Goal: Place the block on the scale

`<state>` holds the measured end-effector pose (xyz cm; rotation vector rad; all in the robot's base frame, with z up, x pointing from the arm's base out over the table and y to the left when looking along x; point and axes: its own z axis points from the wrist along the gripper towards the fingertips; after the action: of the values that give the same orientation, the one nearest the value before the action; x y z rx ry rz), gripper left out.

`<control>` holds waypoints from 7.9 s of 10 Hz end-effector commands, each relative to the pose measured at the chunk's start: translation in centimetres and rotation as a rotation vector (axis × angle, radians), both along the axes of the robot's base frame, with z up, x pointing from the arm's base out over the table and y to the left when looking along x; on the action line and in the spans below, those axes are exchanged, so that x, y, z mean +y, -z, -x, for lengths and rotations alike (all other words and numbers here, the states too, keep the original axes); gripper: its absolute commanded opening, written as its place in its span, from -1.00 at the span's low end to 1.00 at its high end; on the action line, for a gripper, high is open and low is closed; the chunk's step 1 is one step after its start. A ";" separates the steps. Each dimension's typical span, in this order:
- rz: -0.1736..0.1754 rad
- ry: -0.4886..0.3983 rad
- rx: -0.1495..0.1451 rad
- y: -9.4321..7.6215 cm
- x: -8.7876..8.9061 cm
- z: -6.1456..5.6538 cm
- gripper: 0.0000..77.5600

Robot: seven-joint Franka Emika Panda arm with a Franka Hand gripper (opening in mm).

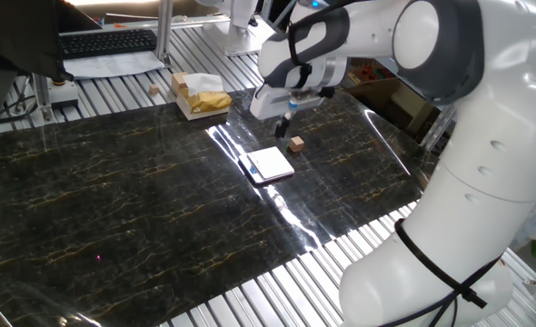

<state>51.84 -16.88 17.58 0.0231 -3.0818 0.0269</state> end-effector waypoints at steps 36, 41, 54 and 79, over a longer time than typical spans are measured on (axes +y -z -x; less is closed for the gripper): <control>0.020 0.072 -0.011 1.7 -8.1 -3.6 -1.00; 0.021 0.079 -0.017 2.7 -7.6 -3.6 -1.00; 0.033 -0.017 -0.004 4.1 -9.7 -6.4 -1.00; 0.024 -0.012 0.001 7.9 -12.3 -4.2 -1.00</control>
<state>55.91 -29.10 9.52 0.0434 -3.0763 0.0603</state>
